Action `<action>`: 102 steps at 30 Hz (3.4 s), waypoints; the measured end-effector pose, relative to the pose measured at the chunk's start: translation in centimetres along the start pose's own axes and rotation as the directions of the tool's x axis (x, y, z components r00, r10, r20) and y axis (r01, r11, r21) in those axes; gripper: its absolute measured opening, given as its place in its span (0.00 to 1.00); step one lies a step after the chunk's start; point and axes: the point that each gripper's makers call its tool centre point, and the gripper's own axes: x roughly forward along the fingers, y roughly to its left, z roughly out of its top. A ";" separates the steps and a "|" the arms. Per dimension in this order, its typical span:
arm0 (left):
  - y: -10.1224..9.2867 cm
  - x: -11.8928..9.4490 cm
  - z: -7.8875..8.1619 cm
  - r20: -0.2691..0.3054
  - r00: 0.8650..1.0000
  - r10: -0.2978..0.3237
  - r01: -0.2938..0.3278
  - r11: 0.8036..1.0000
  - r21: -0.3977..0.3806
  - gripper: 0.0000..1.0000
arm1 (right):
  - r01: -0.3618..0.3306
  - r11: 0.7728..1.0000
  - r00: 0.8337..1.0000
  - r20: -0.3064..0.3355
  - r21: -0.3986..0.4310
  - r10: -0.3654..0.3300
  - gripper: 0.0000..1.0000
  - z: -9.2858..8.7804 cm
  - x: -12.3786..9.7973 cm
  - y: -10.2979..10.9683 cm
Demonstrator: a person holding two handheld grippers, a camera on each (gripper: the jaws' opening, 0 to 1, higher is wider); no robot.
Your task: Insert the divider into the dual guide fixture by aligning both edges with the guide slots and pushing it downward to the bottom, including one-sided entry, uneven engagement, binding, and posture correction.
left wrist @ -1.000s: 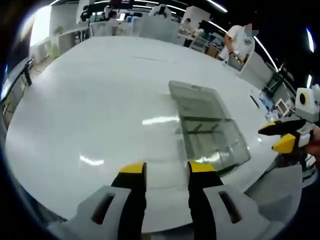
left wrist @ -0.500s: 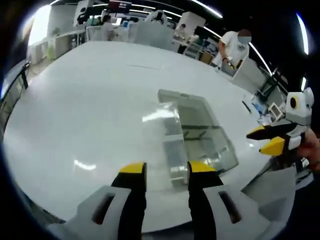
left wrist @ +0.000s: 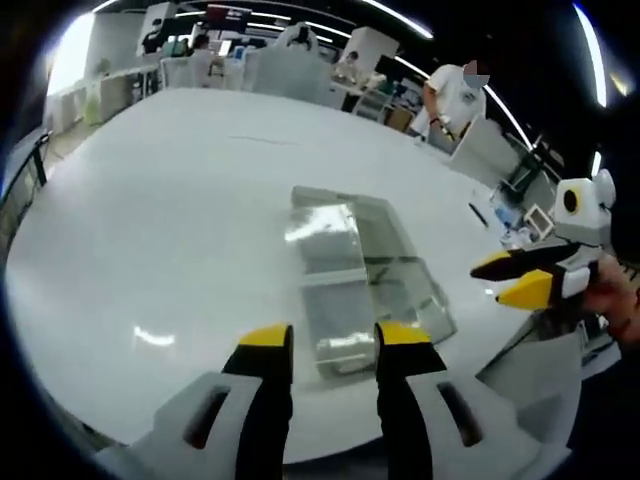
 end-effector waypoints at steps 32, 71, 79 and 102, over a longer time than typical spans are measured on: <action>-5.3 0.3 0.0 0.029 0.992 -0.125 0.123 0.991 0.050 0.30 | -0.080 0.995 0.994 0.078 0.060 0.075 0.21 1.8 0.7 1.6; -10.2 1.0 0.3 0.067 0.968 -0.244 0.240 0.969 0.062 0.30 | -0.106 0.953 0.979 0.195 0.284 0.051 0.01 2.7 0.7 0.6; -10.1 0.9 0.3 0.068 0.967 -0.247 0.243 0.968 0.061 0.31 | -0.082 0.934 0.982 0.188 0.348 0.017 0.01 2.5 0.8 0.1; -10.8 1.2 0.7 0.087 0.981 -0.170 0.147 0.963 0.224 0.35 | -0.010 0.925 0.981 0.182 0.381 -0.064 0.00 2.3 0.5 -0.9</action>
